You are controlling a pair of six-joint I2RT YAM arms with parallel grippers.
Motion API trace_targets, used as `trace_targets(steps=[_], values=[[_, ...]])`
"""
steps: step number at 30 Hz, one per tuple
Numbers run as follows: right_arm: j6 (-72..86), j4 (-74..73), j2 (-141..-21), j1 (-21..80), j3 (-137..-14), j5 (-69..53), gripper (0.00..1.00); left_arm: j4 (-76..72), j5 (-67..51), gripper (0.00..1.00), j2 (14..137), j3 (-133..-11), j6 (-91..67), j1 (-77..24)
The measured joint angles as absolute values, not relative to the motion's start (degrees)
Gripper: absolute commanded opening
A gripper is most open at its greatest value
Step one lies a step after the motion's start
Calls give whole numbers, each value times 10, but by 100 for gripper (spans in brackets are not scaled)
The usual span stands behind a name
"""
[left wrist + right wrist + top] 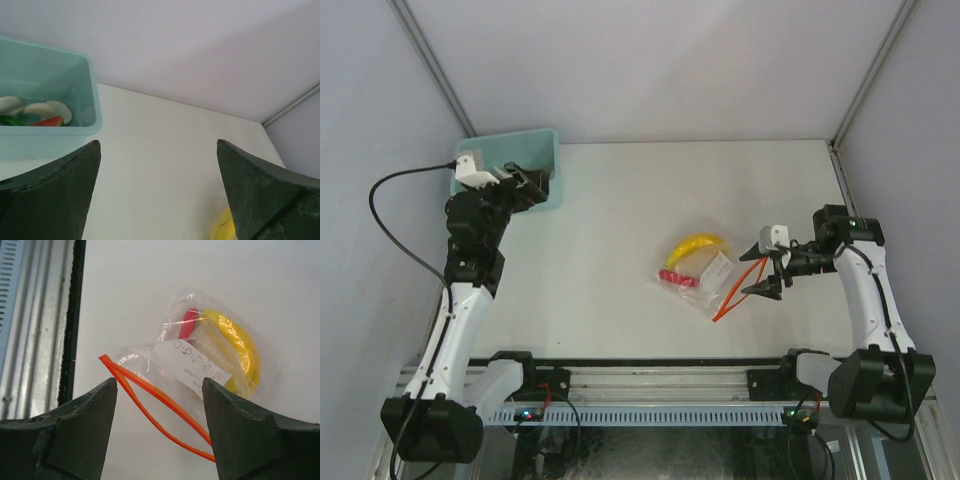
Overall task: Open the zip-top bag and remove the fake food
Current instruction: Pick up the fake vegetable from the zipper food storage bag.
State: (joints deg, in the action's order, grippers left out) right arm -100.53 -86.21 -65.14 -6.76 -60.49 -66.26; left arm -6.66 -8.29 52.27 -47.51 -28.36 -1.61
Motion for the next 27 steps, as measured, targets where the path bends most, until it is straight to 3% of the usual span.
trace_targets(steps=[5,18,22,27], values=[[-1014,-834,-595,-68,-562,-631,55,-85,-99,100,475,-421,-319,-14],[-1059,-785,-592,-68,-480,-562,27,-98,-170,96,441,-344,-366,-20],[-1050,-737,-592,-68,-449,-553,17,-101,-177,96,455,-344,-369,-61],[-1015,-675,-593,-68,-424,-554,11,-112,-173,96,519,-344,-366,-149]])
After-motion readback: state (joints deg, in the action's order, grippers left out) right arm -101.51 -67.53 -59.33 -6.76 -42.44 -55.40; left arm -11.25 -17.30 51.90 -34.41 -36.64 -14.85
